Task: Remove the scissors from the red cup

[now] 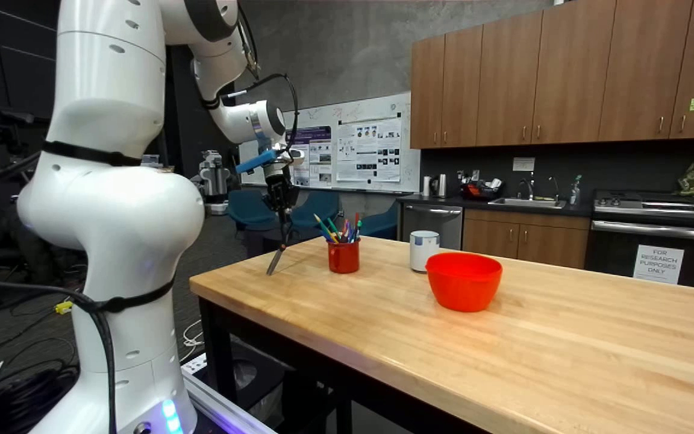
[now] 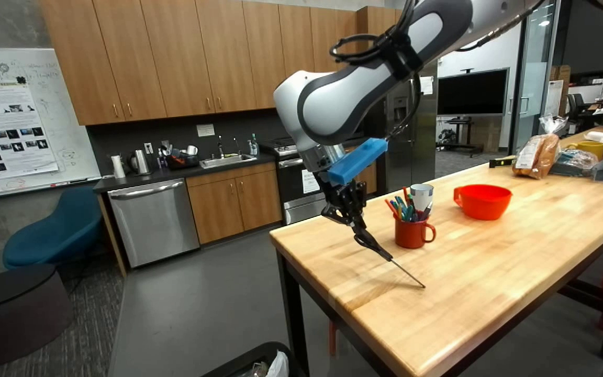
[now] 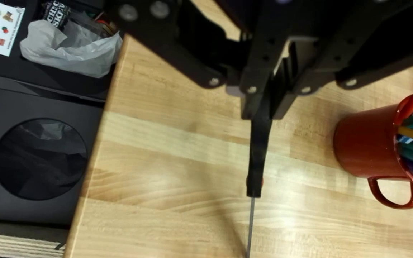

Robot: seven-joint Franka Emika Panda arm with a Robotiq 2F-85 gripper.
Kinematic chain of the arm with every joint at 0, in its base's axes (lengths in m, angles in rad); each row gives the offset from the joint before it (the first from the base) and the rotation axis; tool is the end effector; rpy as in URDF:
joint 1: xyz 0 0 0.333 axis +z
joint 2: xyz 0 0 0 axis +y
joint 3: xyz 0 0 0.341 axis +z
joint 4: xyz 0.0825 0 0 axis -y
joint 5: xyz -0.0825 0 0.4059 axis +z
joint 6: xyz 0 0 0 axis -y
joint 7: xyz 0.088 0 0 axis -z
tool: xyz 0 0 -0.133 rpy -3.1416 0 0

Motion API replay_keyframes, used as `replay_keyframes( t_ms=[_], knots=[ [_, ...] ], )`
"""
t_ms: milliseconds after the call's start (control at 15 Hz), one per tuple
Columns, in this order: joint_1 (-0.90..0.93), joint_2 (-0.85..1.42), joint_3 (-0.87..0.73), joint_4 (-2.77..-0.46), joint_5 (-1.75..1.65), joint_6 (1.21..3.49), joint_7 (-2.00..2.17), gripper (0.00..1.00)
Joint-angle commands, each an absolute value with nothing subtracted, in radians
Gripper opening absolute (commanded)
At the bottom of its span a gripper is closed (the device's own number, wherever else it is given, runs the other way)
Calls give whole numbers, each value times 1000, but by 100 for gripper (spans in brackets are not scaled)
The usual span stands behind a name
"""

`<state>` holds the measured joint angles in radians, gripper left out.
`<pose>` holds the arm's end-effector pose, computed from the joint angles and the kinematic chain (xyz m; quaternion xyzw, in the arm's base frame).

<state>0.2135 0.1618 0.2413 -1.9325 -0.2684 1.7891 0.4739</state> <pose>0.5308 0.2230 0.3764 0.9826 0.0402 -0.0846 0.1606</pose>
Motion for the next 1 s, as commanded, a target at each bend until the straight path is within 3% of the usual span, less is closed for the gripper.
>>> replay_keyframes(
  t_ms=[0, 600, 933],
  knots=[
    [235, 172, 211, -1908, -297, 1767, 466, 42],
    [227, 101, 205, -1976, -279, 1789, 450, 98],
    [220, -8, 215, -2060, -235, 1795, 377, 100]
  ],
)
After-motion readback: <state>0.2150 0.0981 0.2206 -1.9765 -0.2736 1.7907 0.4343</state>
